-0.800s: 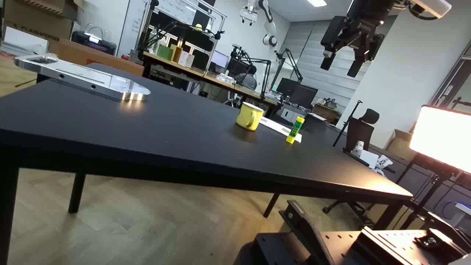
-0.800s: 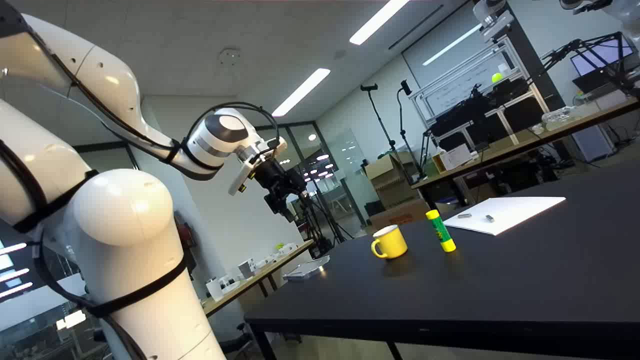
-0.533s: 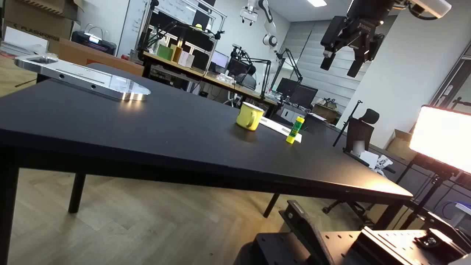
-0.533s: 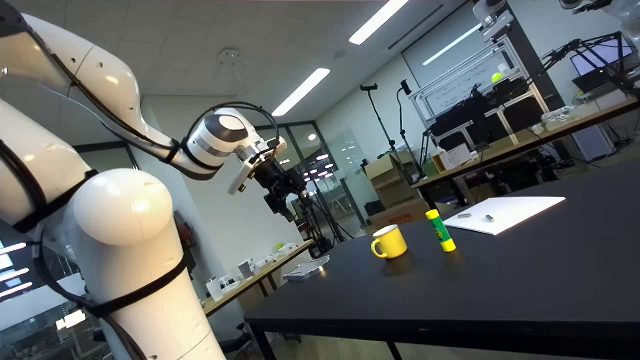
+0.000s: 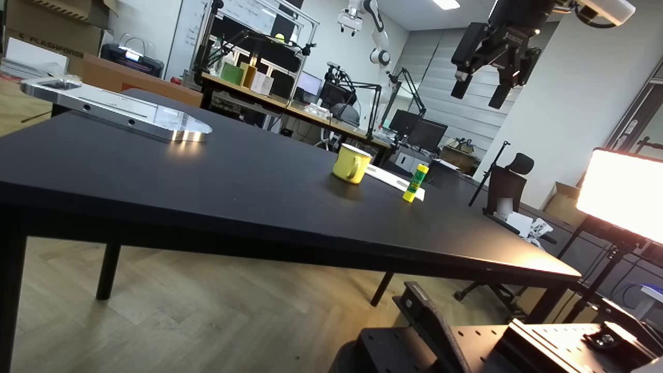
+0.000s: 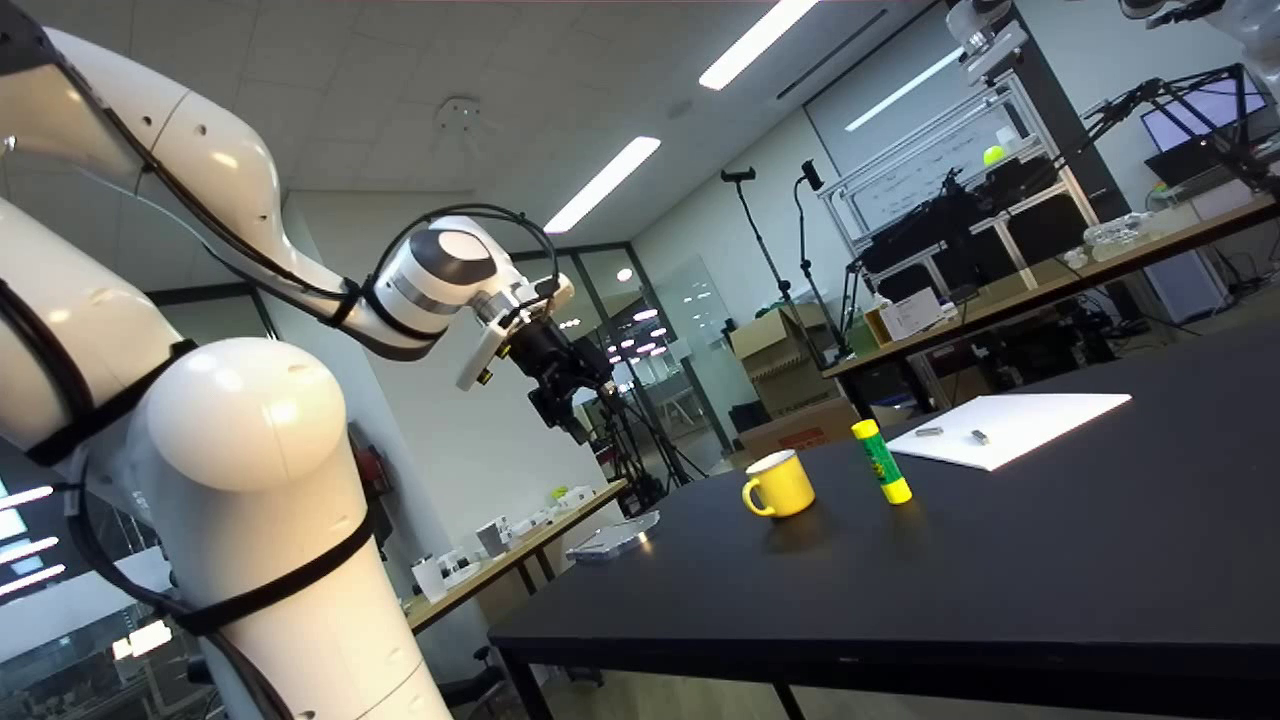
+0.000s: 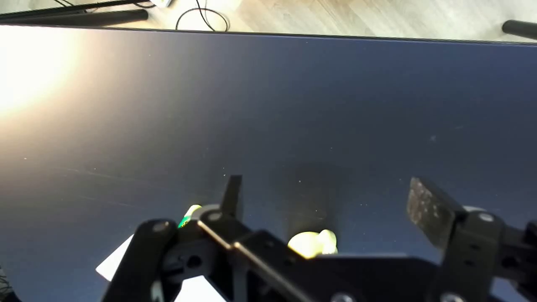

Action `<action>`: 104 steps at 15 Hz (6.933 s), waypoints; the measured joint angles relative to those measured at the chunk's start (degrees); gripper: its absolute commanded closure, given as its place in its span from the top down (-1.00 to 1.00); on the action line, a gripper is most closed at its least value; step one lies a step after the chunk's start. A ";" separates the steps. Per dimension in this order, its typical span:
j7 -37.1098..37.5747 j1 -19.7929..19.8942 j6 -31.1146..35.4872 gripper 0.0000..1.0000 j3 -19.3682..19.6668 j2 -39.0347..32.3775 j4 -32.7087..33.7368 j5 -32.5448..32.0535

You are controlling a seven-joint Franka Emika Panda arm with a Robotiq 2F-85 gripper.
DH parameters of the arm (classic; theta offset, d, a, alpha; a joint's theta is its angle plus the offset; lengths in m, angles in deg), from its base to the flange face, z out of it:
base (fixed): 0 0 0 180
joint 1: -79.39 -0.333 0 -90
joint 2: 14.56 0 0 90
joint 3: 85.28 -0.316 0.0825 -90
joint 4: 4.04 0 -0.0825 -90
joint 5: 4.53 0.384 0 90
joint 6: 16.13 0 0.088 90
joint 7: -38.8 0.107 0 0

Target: Put the marker in the cup

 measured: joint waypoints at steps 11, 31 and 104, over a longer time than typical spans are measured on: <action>-5.46 7.05 10.72 1.00 8.45 -17.93 12.10 -8.40; -7.13 6.79 2.68 1.00 19.71 -61.93 54.69 4.04; -2.36 -6.48 2.50 0.44 16.64 -63.78 56.22 2.66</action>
